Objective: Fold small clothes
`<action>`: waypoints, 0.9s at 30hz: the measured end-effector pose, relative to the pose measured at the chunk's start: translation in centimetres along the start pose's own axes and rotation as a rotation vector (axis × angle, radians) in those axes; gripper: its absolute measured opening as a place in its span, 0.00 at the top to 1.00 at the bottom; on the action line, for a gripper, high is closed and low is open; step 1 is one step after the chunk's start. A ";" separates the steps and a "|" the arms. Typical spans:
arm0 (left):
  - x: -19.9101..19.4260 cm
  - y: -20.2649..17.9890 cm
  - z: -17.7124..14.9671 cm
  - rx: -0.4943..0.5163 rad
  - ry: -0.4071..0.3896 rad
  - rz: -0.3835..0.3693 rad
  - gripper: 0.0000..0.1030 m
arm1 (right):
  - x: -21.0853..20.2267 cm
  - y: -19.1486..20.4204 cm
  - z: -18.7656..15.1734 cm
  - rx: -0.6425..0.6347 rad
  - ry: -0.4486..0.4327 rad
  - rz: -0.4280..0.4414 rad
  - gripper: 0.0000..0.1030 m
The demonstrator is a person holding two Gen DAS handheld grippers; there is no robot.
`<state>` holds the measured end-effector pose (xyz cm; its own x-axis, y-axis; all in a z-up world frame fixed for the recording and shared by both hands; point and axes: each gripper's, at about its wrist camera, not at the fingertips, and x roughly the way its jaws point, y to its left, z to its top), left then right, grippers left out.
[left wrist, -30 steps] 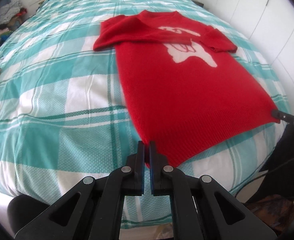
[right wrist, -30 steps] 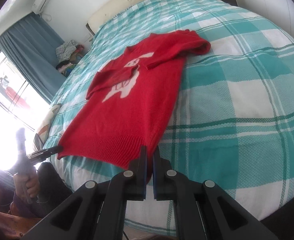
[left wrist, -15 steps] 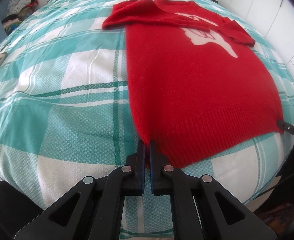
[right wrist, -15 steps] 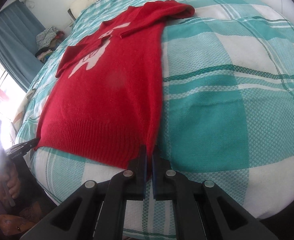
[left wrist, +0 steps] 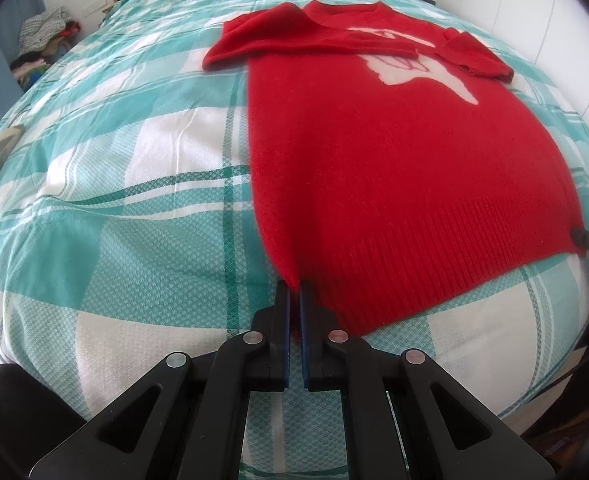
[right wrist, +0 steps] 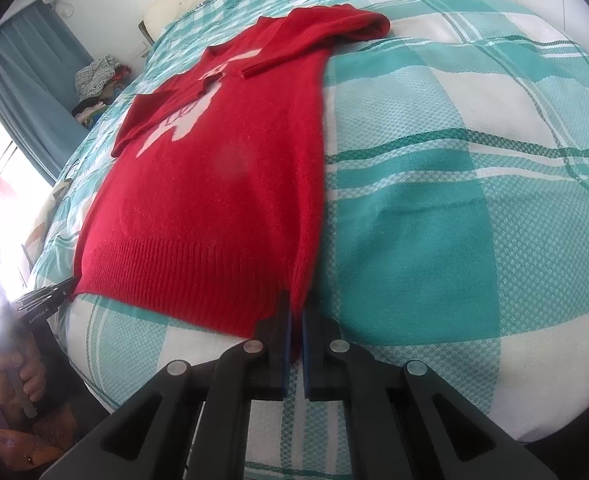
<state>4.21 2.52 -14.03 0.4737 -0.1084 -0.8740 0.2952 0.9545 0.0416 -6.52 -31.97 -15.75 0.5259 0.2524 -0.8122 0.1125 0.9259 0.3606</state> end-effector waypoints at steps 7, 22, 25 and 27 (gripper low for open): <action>-0.5 -0.4 -0.1 0.003 -0.018 0.031 0.94 | -0.3 0.1 -0.1 0.008 -0.003 -0.007 0.98; -7.6 2.3 0.6 -0.071 -0.089 0.078 0.36 | -3.8 0.2 -1.2 -0.036 0.115 -0.134 0.83; -9.6 4.1 4.0 -0.168 -0.219 0.073 0.20 | -7.3 -1.0 1.5 -0.093 -0.014 -0.301 0.75; -9.5 4.9 6.5 -0.228 -0.274 0.085 0.17 | -8.9 -1.3 4.1 -0.168 -0.124 -0.445 0.60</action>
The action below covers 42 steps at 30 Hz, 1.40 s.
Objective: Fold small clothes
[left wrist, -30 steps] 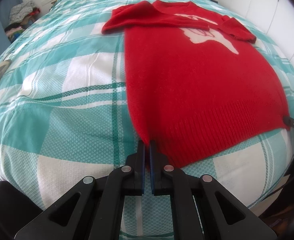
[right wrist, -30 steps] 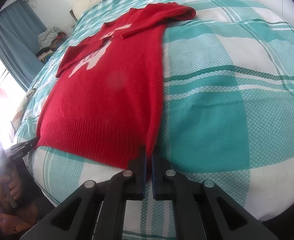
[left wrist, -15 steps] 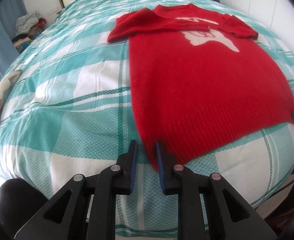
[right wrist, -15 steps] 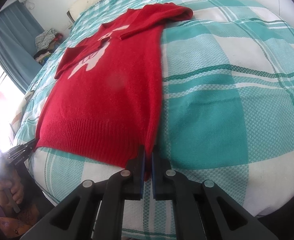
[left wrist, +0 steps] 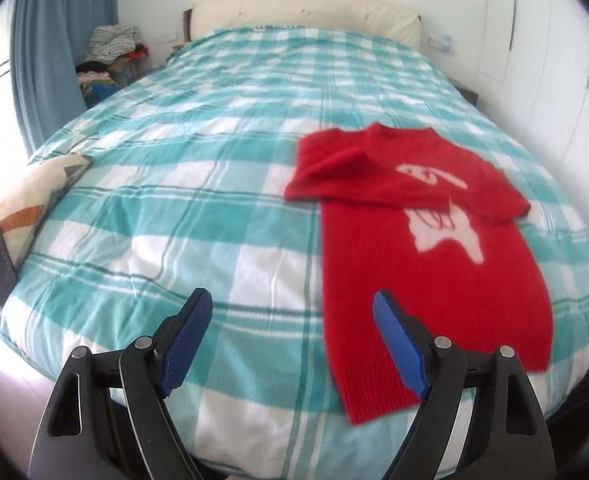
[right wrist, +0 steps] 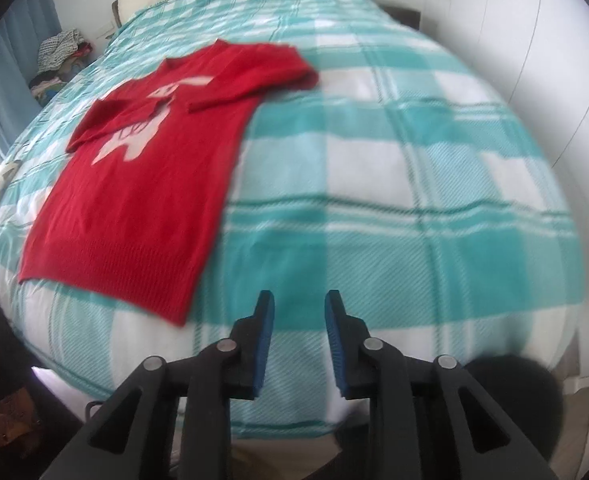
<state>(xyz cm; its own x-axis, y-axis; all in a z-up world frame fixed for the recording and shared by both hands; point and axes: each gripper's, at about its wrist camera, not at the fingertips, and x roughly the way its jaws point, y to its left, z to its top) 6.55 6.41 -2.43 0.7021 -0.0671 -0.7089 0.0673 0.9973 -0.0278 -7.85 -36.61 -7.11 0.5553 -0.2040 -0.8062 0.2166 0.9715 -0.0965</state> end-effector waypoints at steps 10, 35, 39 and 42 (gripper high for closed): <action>7.8 -0.8 -0.2 -0.092 -0.039 0.083 0.17 | 6.0 9.5 11.8 -0.356 -0.129 0.296 0.55; 10.4 2.0 -0.9 -0.195 0.033 0.061 0.17 | 11.2 -19.9 11.5 0.591 -0.197 0.126 0.93; 11.2 2.6 -1.3 -0.236 0.063 0.050 0.17 | 13.6 -23.0 7.6 0.748 -0.144 0.194 0.93; 11.6 2.8 -1.6 -0.260 0.087 0.034 0.17 | 13.5 -23.6 7.7 0.778 -0.166 0.253 0.87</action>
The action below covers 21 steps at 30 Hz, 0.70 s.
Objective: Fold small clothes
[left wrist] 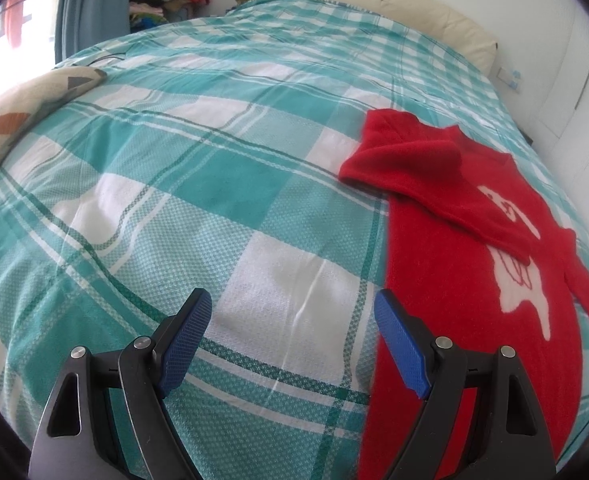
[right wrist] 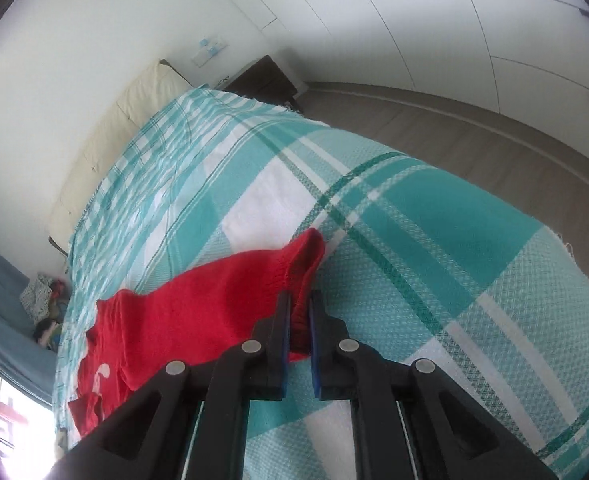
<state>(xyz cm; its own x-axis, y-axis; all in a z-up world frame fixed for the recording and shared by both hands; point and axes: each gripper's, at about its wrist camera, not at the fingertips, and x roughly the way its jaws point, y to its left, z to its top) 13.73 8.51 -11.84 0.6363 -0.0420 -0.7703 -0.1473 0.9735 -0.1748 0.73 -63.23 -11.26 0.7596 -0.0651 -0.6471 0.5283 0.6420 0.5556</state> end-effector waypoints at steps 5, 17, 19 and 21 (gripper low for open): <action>0.3 -0.2 -0.2 0.000 0.007 0.010 0.17 | 0.8 -0.1 -0.3 0.012 0.028 0.035 0.80; 1.0 -0.6 -0.5 0.042 0.019 0.052 0.17 | -1.6 -1.1 -0.8 -0.065 -0.033 -0.371 0.97; 1.1 -0.9 -0.6 0.063 0.019 0.062 0.17 | -1.0 -0.8 -1.0 -0.104 -0.014 -0.411 0.97; 1.1 -1.2 -0.7 0.089 0.014 0.069 0.17 | -0.5 -1.1 -1.1 -0.112 0.006 -0.428 0.97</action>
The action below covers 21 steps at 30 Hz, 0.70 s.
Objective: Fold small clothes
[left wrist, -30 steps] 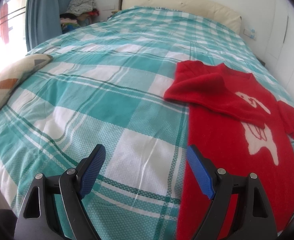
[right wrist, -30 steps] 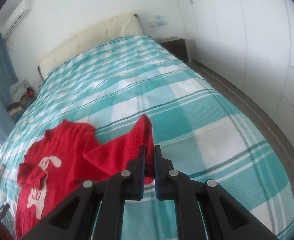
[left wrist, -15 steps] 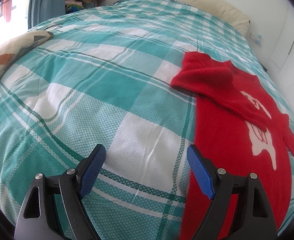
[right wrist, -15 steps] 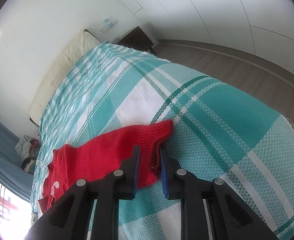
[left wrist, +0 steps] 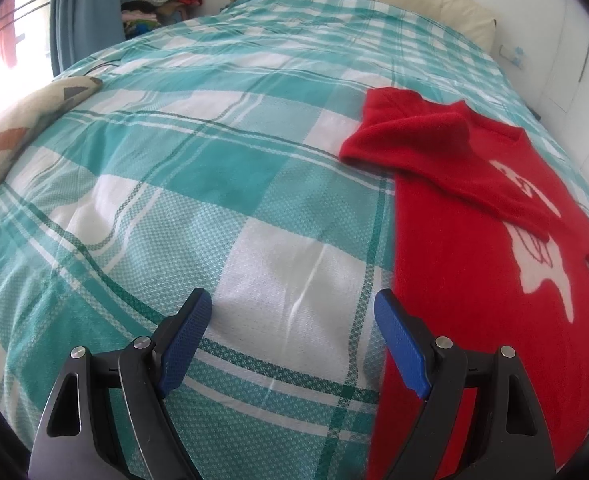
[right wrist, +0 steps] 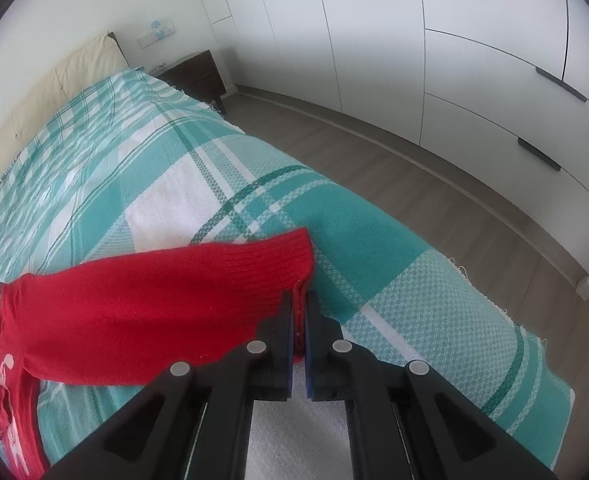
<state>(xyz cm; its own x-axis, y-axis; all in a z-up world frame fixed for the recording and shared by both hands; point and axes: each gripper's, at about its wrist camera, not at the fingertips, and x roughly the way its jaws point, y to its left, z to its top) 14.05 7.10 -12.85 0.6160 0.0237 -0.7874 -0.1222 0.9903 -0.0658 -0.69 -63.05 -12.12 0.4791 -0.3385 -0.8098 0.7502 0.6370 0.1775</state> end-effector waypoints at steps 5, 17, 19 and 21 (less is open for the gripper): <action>-0.8 -1.1 -0.4 0.091 -0.020 0.047 0.17 | -0.2 -0.6 0.0 0.023 -0.006 0.031 0.96; -7.0 -17.3 5.4 0.742 -0.188 -0.157 0.07 | -8.9 -1.8 -1.8 0.071 -0.246 -0.026 0.41; -4.5 -20.7 4.9 0.882 -0.175 -0.125 0.07 | -9.3 -1.4 -2.3 0.054 -0.241 0.001 0.41; -1.7 -22.9 4.3 0.982 -0.120 -0.121 0.09 | -9.1 -0.9 -2.4 0.043 -0.228 0.025 0.41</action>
<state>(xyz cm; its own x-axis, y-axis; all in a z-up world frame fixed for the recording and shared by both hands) 19.18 -15.06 -7.39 0.6629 -0.1253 -0.7381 0.6113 0.6598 0.4370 -6.76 -58.89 -6.27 0.5850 -0.4734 -0.6586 0.7529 0.6188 0.2240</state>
